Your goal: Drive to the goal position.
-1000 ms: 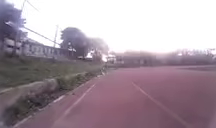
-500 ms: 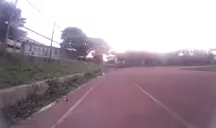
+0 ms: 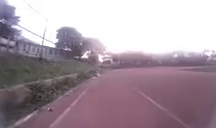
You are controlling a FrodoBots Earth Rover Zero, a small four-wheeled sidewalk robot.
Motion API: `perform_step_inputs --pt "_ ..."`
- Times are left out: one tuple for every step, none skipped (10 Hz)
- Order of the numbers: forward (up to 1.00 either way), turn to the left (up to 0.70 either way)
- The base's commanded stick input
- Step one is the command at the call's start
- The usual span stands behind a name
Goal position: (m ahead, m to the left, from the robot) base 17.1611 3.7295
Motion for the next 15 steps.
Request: perform_step_inputs --pt "0.70 -0.04" --pt "0.70 -0.27" --pt "0.70 0.00" --pt "0.70 0.00" --pt "0.70 0.00" --pt "0.70 0.00" --pt "0.70 0.00" --pt "0.70 0.00" --pt "0.70 -0.24" --pt "0.70 -0.22" --pt "0.70 0.00" --pt "0.70 0.00" --pt "0.70 -0.17" --pt "0.70 -0.35" --pt "0.70 -0.35"
